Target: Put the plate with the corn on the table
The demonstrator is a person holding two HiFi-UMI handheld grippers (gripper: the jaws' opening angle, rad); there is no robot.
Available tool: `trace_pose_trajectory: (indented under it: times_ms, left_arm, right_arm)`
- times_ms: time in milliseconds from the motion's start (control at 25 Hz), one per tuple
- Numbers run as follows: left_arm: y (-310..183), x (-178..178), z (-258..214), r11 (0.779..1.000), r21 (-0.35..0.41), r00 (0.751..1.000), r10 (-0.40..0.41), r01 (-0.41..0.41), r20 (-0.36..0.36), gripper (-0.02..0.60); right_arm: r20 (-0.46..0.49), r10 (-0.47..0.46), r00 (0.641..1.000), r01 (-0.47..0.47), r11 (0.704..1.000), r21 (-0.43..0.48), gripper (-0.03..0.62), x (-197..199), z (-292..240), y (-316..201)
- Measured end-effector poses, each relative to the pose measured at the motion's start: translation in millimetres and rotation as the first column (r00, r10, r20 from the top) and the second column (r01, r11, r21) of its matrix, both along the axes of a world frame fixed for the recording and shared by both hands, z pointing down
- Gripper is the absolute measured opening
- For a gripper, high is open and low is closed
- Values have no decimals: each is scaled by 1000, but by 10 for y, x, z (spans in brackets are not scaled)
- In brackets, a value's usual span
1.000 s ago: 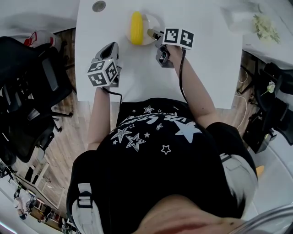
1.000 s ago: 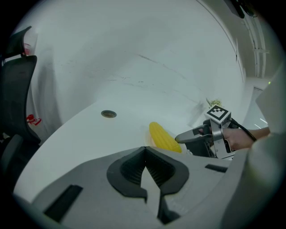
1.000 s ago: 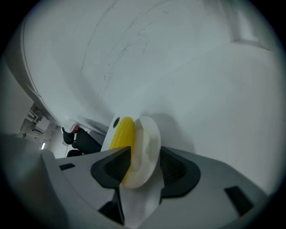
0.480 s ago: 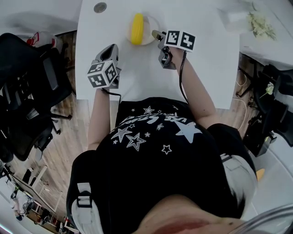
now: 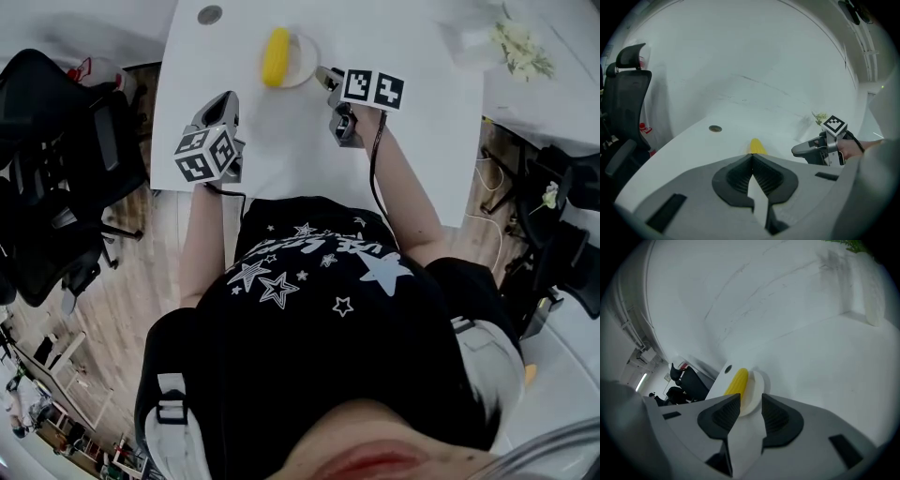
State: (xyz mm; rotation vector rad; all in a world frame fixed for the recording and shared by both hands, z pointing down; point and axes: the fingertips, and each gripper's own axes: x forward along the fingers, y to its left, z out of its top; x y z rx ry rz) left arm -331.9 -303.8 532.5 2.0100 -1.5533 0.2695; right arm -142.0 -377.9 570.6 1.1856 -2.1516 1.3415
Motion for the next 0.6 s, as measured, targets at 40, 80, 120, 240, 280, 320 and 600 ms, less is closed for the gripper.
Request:
trace_pose_trajectory:
  times_ms: [40, 80, 120, 240, 280, 320, 600]
  left_arm:
    - [29, 33, -41, 1000, 6, 1000, -8, 8, 5, 6]
    - [62, 68, -83, 1000, 13, 1000, -16, 16, 11, 6]
    - [103, 105, -125, 1000, 20, 1000, -23, 23, 16, 6]
    - [233, 214, -246, 998, 39, 999, -41, 40, 26, 6]
    - [273, 248, -283, 998, 44, 998, -48, 46, 29, 6]
    - [314, 280, -320, 997, 50, 998, -55, 54, 32, 6]
    - [651, 518, -531, 989, 84, 991, -125, 121, 49, 6]
  right_arm:
    - [-2, -17, 1000, 17, 1000, 8, 141, 26, -37, 26]
    - [-2, -37, 999, 37, 999, 15, 141, 48, -74, 59]
    - [1, -56, 998, 56, 998, 23, 141, 66, -111, 98]
    - [13, -103, 995, 103, 994, 45, 135, 110, -229, 215]
    - [13, -117, 993, 117, 992, 53, 127, 125, -269, 247]
    - [11, -132, 991, 131, 990, 61, 120, 138, -306, 280]
    - [-7, -230, 973, 229, 969, 88, 55, 286, -458, 567]
